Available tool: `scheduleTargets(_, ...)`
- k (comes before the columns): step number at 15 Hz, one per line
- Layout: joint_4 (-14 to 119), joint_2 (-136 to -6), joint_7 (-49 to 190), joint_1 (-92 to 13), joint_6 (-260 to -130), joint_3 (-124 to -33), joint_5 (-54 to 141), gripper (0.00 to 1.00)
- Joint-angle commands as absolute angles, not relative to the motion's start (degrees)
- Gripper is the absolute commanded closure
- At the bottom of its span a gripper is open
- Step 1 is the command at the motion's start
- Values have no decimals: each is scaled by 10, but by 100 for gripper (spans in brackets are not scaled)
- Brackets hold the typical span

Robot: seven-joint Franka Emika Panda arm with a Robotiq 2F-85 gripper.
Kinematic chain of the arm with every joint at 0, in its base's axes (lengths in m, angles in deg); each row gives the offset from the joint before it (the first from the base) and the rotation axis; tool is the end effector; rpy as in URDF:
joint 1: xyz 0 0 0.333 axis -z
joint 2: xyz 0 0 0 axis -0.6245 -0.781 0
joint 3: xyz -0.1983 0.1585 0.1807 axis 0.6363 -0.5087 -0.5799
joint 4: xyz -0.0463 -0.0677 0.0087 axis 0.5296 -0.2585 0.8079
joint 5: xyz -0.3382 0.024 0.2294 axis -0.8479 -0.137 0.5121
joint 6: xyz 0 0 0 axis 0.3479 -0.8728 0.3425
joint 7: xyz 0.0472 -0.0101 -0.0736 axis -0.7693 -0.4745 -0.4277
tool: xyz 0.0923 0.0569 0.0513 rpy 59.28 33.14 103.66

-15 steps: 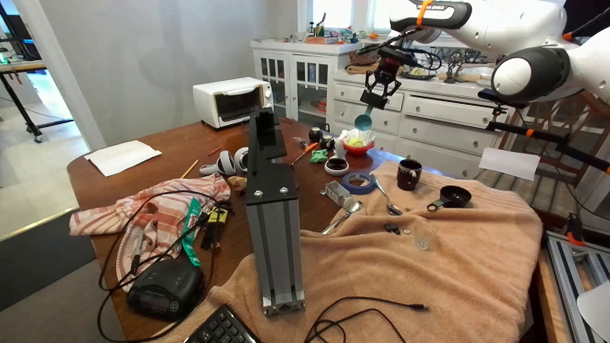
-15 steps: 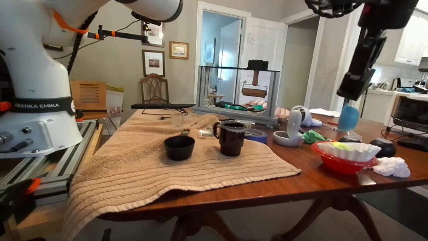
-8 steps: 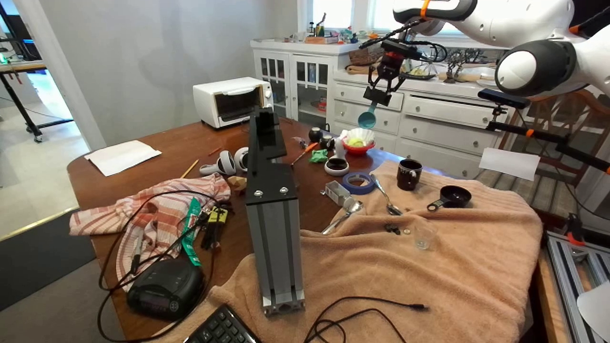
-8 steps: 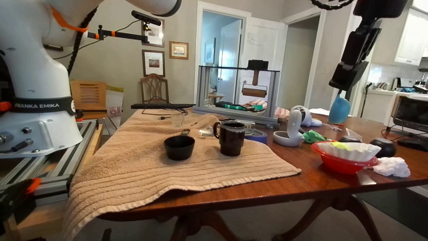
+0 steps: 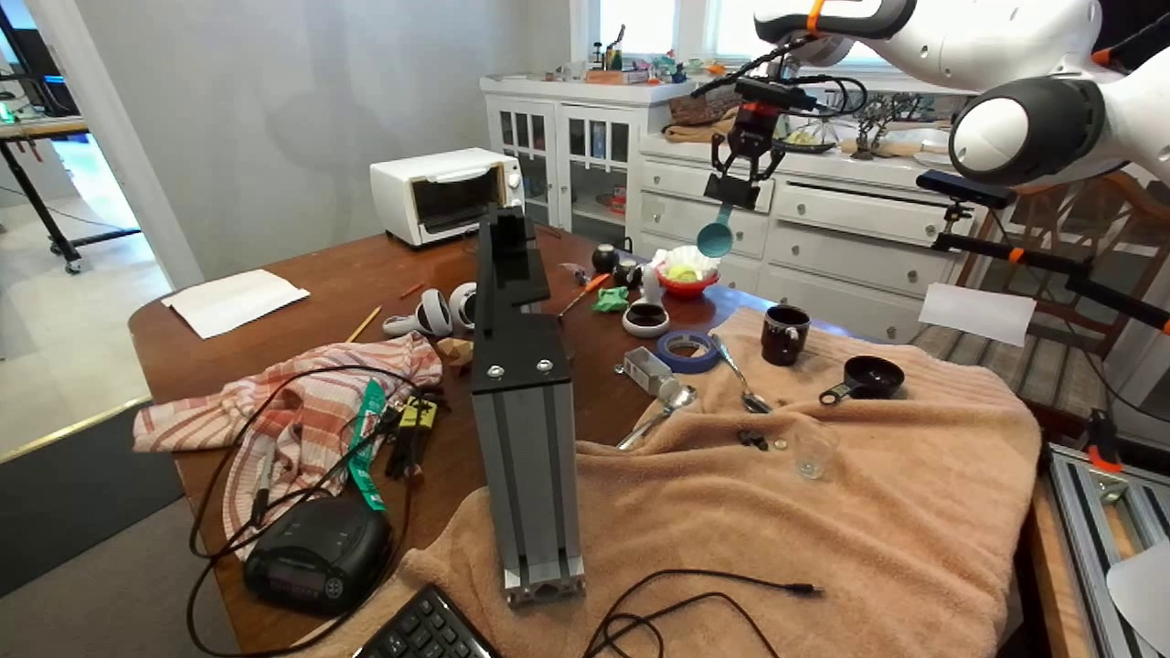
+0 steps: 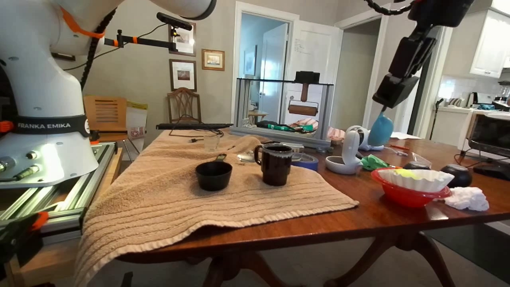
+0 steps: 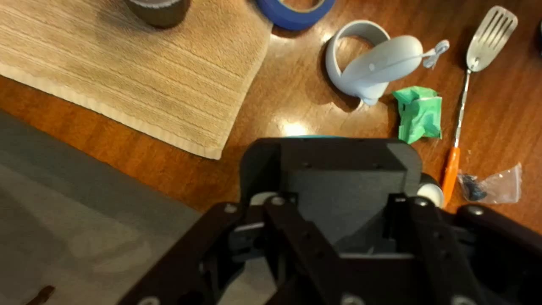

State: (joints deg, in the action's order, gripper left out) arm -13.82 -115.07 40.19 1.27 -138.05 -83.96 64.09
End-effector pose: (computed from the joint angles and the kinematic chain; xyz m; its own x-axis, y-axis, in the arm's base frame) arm 0.6257 -0.4603 0.3959 0.3272 -0.8970 -0.2973 -0.9417 -0.2832 -0.1818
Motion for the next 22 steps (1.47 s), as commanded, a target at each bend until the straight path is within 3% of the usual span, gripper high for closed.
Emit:
scheduleTargets(1, -122, -1128, 410, 13, -1283, -838, 642, 78)
scheduleTargets(5, -127, -1143, 420, 3, -1174, -825, 628, 78)
scheduleTargets(6, -158, -1153, 403, 9, -1193, -828, 644, 53)
scheduleTargets(9, -172, -1168, 403, 6, -1168, -824, 644, 53)
scheduleTargets(10, -171, -1168, 403, 6, -1167, -823, 644, 78)
scheduleTargets(22, -148, -1233, 379, 16, -1121, -869, 721, 78)
